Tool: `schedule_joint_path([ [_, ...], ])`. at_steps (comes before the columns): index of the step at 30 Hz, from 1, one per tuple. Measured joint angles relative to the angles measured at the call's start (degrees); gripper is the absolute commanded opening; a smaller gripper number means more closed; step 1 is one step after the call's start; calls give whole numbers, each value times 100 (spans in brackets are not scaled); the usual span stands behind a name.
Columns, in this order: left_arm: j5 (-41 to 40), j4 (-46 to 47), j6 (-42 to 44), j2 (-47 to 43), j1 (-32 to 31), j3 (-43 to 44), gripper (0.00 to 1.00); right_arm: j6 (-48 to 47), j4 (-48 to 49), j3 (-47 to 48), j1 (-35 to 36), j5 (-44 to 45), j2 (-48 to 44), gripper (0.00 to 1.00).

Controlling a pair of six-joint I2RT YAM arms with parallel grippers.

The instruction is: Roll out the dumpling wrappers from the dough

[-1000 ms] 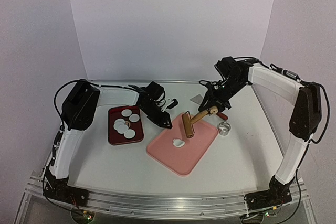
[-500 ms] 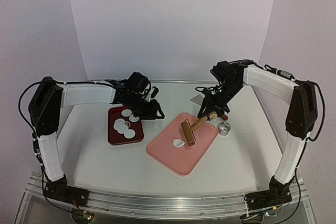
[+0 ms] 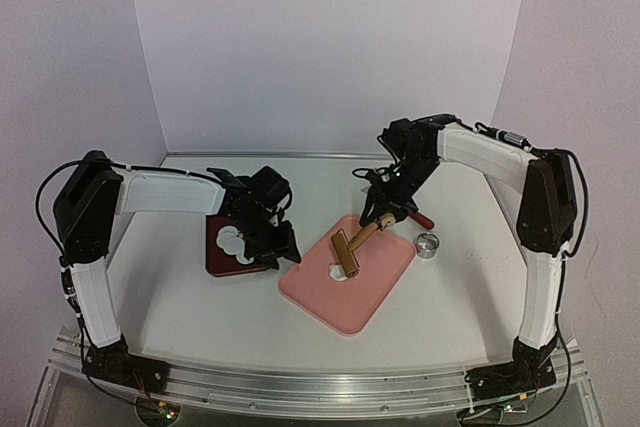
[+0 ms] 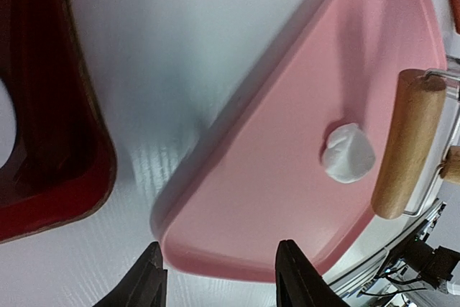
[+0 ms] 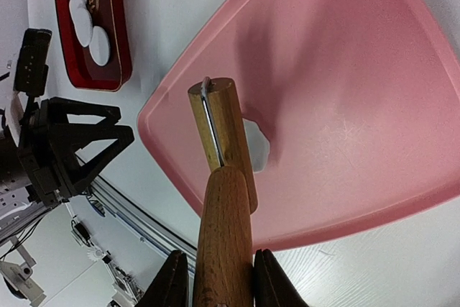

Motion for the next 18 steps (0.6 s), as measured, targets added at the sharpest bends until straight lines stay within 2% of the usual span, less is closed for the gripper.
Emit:
schedule_joint_path([
  [8,25,-260,-58,0,10,-144,43,-45,-350,600,55,243,527,0],
  [18,74,-307,43,13,10,-450,41,-111,-504,629,100,429,717,0],
])
